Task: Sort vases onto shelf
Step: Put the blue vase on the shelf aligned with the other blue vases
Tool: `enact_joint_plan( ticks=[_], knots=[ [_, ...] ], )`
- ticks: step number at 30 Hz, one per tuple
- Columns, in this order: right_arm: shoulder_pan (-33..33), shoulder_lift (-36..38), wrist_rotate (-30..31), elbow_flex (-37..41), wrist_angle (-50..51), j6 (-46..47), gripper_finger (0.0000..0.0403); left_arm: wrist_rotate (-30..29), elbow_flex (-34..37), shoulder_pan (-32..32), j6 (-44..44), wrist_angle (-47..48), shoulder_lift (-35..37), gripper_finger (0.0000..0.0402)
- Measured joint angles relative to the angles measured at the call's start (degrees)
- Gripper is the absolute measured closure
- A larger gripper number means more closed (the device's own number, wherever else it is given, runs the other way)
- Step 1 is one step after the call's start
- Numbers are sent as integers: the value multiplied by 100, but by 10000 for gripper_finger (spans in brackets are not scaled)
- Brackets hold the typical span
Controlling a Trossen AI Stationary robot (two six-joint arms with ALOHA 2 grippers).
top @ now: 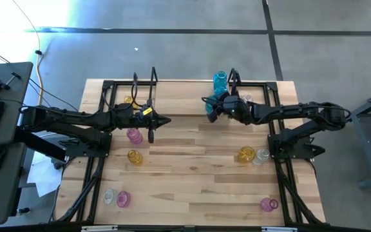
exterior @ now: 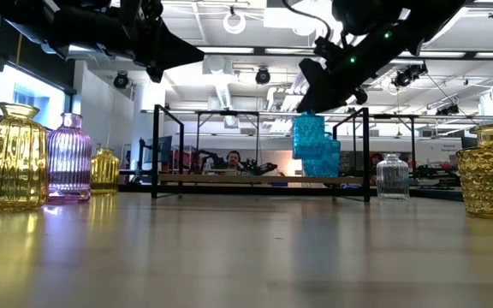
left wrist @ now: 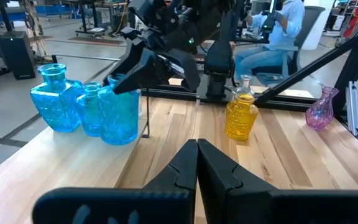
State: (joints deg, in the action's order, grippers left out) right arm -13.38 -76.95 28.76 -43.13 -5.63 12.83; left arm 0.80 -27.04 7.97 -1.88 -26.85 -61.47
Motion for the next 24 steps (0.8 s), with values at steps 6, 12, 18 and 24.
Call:
enact_joint_plan(
  ticks=[6, 12, 18, 24],
  knots=[
    [-143, -2, -220, 0, 25, -136, 313, -24, 0, 0, -1, -2, 0, 401],
    [-226, -4, -304, 0, 70, -383, 313, -24, 0, 0, -1, -2, 0, 401],
    [-239, -4, -464, 0, 103, -559, 313, -24, 0, -2, -3, -2, 0, 401],
    [-239, -9, -788, -345, 340, -582, 313, -26, 0, 0, -3, -4, 0, 401]
  ],
)
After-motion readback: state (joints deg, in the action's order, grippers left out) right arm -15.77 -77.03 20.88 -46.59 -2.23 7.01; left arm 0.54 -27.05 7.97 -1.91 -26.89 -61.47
